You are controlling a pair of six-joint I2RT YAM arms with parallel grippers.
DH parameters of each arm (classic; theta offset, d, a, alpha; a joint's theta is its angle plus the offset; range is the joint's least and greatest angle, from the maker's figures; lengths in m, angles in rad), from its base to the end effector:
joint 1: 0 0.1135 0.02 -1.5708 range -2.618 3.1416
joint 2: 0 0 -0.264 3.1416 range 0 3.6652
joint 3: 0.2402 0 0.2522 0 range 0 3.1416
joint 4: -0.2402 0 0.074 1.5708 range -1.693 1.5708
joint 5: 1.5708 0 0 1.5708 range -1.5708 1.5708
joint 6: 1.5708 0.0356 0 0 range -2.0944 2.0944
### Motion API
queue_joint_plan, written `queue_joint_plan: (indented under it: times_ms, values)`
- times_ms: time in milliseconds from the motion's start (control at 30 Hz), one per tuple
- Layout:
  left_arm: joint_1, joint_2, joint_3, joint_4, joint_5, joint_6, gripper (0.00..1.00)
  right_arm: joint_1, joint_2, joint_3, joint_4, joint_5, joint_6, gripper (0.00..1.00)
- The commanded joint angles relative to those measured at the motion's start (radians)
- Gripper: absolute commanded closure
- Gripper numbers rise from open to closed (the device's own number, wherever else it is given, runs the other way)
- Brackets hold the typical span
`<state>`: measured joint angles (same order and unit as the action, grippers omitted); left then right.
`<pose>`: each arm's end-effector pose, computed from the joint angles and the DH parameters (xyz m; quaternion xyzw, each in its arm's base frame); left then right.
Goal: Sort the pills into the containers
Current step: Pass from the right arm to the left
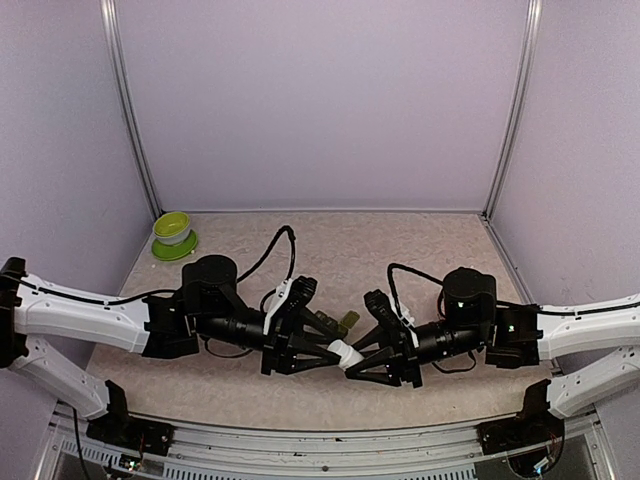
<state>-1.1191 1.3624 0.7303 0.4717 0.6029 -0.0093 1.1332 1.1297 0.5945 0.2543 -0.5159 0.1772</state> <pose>0.1130 -0.2791 0.2590 0.5467 0.5166 -0.5220 0.4021 0.0898 0.2334 0.2498 -0.4916 0.6155 0.5158 0.3367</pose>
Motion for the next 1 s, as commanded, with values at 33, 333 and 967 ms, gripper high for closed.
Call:
queue_joint_plan:
  times_ms: [33,333,967]
  values:
    - [-0.004,0.006,0.027,-0.010,0.013,0.000,0.67,-0.003,-0.010,0.029,0.000,0.013,0.002,0.75]
    - [-0.004,0.011,0.012,0.046,-0.025,-0.048,0.92,-0.002,-0.018,0.023,-0.001,0.051,0.001,0.66]
    - [-0.004,0.051,0.055,0.066,-0.299,-0.441,1.00,-0.002,-0.117,-0.016,0.033,0.326,-0.072,0.43]
